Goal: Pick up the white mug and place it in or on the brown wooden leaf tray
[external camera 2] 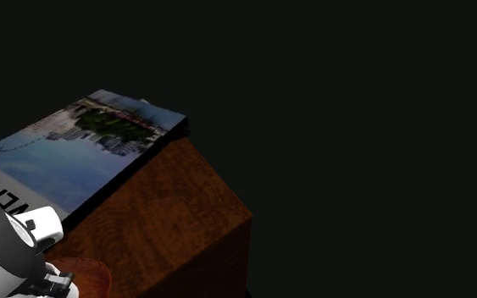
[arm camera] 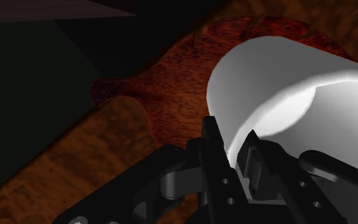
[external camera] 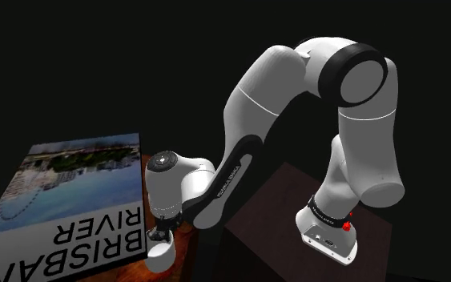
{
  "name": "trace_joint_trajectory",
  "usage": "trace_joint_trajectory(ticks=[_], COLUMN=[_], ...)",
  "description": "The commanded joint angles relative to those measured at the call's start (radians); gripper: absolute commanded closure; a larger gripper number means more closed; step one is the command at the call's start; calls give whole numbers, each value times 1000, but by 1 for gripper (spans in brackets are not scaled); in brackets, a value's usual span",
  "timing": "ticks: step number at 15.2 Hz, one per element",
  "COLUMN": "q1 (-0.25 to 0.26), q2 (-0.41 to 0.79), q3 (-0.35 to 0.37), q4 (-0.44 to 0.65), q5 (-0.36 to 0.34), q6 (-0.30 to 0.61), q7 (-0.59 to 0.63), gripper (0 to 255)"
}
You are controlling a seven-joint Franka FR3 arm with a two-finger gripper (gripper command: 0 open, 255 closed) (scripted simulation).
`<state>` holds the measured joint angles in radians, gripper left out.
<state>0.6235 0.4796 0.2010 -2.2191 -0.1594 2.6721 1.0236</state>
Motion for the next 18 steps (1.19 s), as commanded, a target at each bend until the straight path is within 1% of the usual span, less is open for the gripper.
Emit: trace_joint_trajectory(ticks=[1, 6, 10, 18], q1=[-1, -1, -30, -29], q2=[-1, -3, -120, -120], q3=[-1, -1, 34, 33], q4=[3, 2, -14, -14], q5=[0, 0, 44, 44], q6=[2, 2, -98, -98], q7=[1, 0, -31, -31], gripper=[0, 0, 0, 0])
